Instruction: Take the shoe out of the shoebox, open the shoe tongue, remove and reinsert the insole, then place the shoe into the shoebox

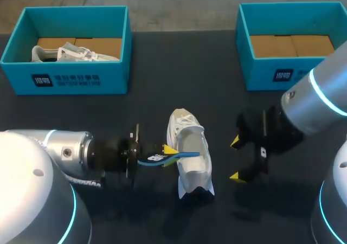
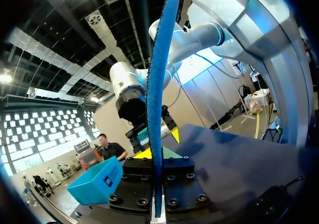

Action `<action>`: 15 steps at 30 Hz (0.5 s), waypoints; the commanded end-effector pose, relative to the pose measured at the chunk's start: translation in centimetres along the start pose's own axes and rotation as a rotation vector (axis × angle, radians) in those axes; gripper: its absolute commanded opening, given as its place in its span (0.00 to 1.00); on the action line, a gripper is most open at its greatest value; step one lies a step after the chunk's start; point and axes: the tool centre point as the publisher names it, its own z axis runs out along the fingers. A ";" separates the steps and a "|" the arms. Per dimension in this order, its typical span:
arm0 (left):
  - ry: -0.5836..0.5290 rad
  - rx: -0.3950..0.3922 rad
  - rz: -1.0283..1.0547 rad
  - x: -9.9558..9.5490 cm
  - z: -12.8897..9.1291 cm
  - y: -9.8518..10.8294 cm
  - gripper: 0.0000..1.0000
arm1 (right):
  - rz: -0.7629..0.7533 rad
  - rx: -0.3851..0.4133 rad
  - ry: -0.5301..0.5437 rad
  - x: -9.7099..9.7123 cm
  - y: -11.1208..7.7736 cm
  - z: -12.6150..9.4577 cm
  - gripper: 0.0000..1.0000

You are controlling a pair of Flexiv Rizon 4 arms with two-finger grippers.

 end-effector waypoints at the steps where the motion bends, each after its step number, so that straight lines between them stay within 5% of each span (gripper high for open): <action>1: -0.023 -0.018 -0.011 0.8 0.3 -0.4 0.00 | -0.008 0.025 -0.025 -0.1 0.0 1.1 1.00; 15: 0.001 -0.076 -0.024 1.5 1.4 -1.6 0.00 | -0.051 0.082 -0.055 -0.5 -0.6 2.2 1.00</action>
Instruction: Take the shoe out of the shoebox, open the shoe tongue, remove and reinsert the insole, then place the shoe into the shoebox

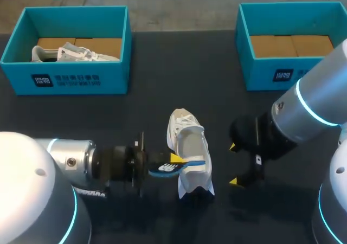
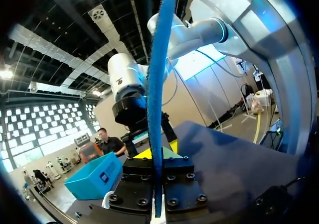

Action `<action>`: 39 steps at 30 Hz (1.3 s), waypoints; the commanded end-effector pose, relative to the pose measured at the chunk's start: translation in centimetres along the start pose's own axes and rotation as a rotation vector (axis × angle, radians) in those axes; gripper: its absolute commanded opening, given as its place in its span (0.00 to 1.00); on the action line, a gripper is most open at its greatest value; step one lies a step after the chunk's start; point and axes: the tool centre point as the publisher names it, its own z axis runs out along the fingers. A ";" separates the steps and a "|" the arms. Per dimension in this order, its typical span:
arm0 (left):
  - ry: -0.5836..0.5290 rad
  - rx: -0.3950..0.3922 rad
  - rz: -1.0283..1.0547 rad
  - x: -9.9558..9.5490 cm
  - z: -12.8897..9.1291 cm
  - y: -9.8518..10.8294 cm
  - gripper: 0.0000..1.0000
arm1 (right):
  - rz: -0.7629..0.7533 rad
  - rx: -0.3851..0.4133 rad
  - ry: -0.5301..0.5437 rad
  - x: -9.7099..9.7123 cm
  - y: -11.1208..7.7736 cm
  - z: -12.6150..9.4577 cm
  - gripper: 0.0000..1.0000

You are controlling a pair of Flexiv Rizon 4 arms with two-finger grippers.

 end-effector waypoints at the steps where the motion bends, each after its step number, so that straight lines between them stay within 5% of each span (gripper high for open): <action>1: 0.003 -0.019 -0.002 -0.2 -0.1 -0.6 0.00 | 0.002 0.011 -0.004 0.0 0.5 0.5 1.00; 21: -0.028 0.013 -0.005 -0.5 0.0 0.6 0.00 | -0.020 0.061 0.056 -2.8 -0.3 3.2 1.00; 39: -0.027 0.069 0.022 -0.4 1.0 3.0 0.00 | -0.033 0.036 0.031 -2.9 -0.7 3.4 1.00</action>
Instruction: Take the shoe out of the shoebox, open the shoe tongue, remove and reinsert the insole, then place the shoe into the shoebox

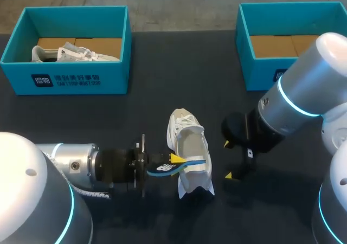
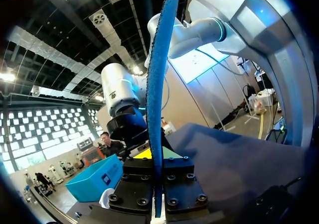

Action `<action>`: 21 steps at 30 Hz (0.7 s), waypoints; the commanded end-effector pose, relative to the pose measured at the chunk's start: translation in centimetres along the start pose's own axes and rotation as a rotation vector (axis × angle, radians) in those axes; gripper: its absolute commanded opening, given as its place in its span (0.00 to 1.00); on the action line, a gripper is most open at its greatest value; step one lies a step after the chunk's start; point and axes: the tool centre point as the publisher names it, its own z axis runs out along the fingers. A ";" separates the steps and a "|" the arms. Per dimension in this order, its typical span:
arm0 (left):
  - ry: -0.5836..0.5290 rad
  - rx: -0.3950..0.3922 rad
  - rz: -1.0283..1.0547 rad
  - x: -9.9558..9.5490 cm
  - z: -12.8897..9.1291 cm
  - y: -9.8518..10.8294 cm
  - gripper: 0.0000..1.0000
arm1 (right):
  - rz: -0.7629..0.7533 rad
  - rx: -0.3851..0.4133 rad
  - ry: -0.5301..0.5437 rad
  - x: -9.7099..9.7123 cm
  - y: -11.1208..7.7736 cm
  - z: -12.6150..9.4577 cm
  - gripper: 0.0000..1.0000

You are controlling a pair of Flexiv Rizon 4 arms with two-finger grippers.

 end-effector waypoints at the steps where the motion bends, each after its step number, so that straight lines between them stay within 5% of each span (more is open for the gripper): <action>1: 0.008 0.020 -0.002 -0.2 0.9 1.1 0.00 | 0.000 0.001 -0.004 0.1 0.0 0.2 1.00; 21: -0.005 0.022 -0.016 0.1 2.4 3.0 0.00 | 0.000 0.001 -0.004 0.1 0.0 0.2 1.00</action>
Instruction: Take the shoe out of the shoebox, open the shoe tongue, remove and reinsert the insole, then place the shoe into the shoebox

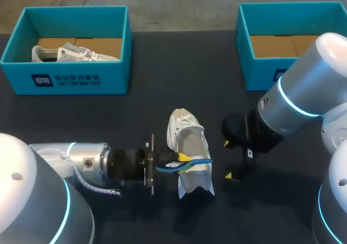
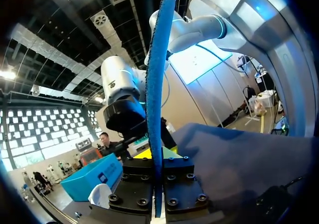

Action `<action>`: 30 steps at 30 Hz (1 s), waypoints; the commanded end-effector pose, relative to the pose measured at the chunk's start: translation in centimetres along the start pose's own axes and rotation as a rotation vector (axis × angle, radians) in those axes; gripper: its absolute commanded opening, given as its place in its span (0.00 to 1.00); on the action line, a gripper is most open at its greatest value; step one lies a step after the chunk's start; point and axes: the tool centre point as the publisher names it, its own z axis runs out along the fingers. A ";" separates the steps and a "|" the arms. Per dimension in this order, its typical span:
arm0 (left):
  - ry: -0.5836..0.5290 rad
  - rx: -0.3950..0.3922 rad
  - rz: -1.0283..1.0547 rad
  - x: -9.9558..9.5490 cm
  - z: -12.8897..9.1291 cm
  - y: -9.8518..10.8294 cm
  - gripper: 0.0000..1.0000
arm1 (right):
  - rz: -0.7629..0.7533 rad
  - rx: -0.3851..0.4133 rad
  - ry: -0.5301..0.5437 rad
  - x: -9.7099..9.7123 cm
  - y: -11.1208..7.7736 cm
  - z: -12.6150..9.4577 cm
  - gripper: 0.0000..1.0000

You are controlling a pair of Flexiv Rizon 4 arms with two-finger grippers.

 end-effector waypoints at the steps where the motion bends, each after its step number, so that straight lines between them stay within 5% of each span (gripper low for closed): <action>1: -0.010 -0.005 -0.001 0.4 0.7 0.3 0.00 | 0.001 0.001 -0.005 0.1 0.0 0.1 1.00; 30: -0.045 -0.064 0.012 0.0 0.5 -0.4 0.00 | 0.001 0.001 -0.005 0.1 0.0 0.1 1.00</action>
